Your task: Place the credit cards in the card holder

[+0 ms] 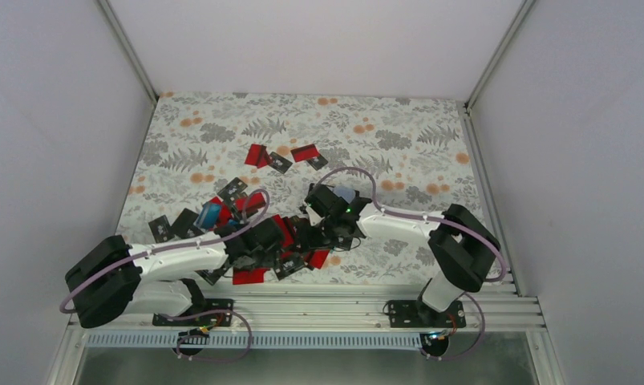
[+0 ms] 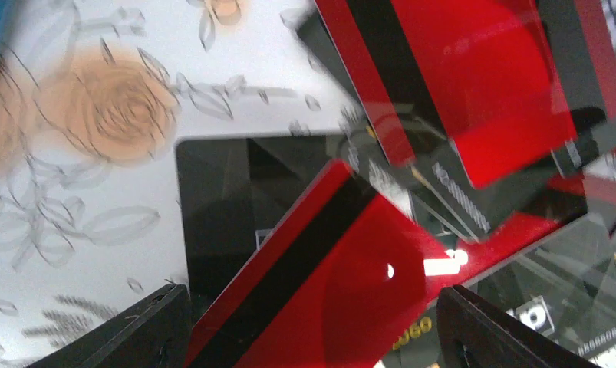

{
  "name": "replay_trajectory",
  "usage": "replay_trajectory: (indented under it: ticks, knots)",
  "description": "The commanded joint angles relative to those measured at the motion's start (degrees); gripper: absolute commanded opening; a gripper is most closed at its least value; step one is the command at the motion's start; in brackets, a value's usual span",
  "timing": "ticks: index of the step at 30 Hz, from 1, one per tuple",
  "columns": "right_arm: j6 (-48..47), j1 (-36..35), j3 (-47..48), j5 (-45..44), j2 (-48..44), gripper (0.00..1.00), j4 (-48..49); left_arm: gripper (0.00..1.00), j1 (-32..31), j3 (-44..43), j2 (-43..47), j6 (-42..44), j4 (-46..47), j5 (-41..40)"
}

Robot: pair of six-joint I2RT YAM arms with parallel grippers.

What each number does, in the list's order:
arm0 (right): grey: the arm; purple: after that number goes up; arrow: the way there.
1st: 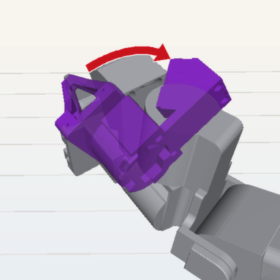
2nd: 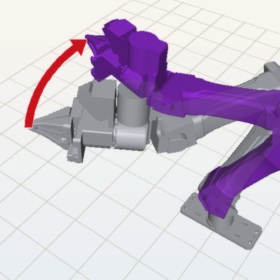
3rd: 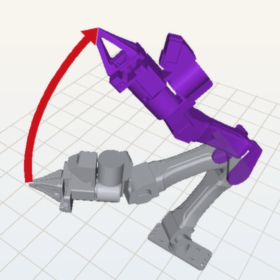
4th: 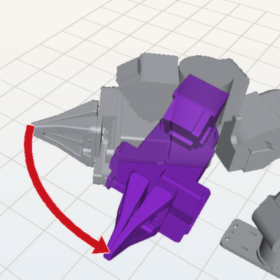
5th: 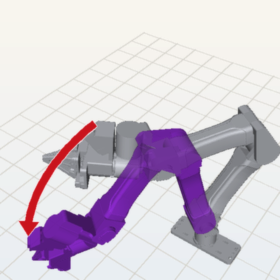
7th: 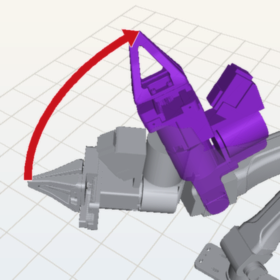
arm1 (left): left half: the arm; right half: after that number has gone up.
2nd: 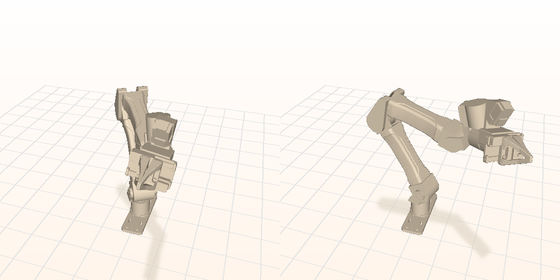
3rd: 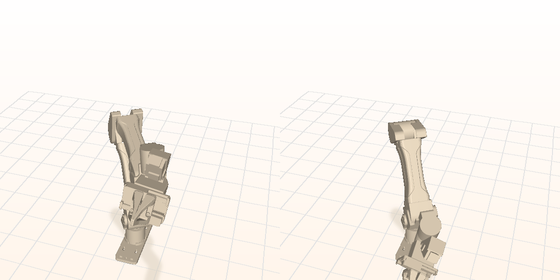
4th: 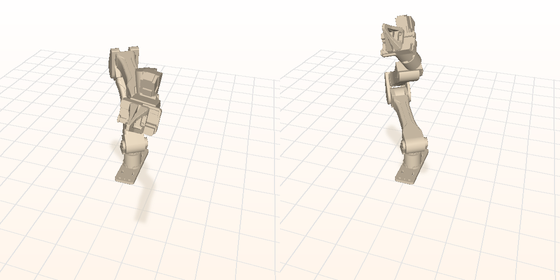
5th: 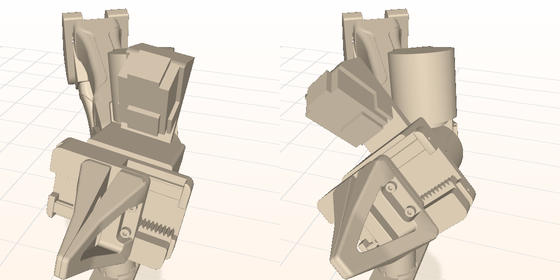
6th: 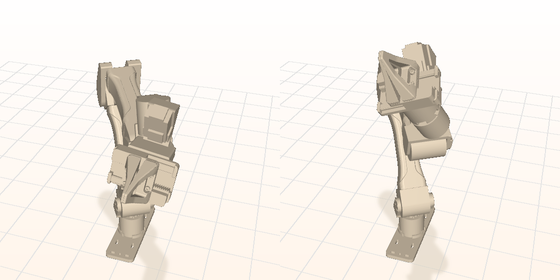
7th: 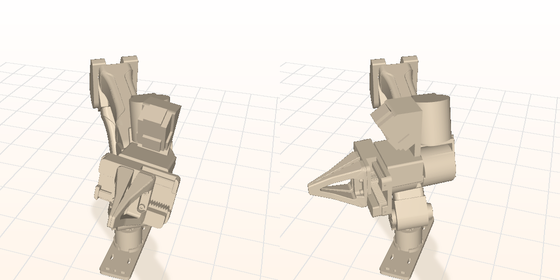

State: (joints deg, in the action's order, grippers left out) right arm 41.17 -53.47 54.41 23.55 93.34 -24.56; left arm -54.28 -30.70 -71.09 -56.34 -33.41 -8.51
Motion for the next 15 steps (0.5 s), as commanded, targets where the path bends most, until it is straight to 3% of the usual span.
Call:
replay_trajectory:
  ticks: [1,6,15]
  knots:
    - [3.2,-2.4,-2.0,0.1,-2.5,0.50,2.6,0.80,-4.3,1.4,0.1,-7.8,-4.9,5.3]
    - [4.1,-3.3,-3.6,0.1,-3.4,0.50,4.0,0.80,-8.1,0.5,-1.2,-6.3,-1.5,4.5]
    - [3.4,-3.2,-4.5,-1.7,-6.1,0.51,2.7,0.80,-13.4,-8.4,-15.2,-0.9,-9.4,0.0]
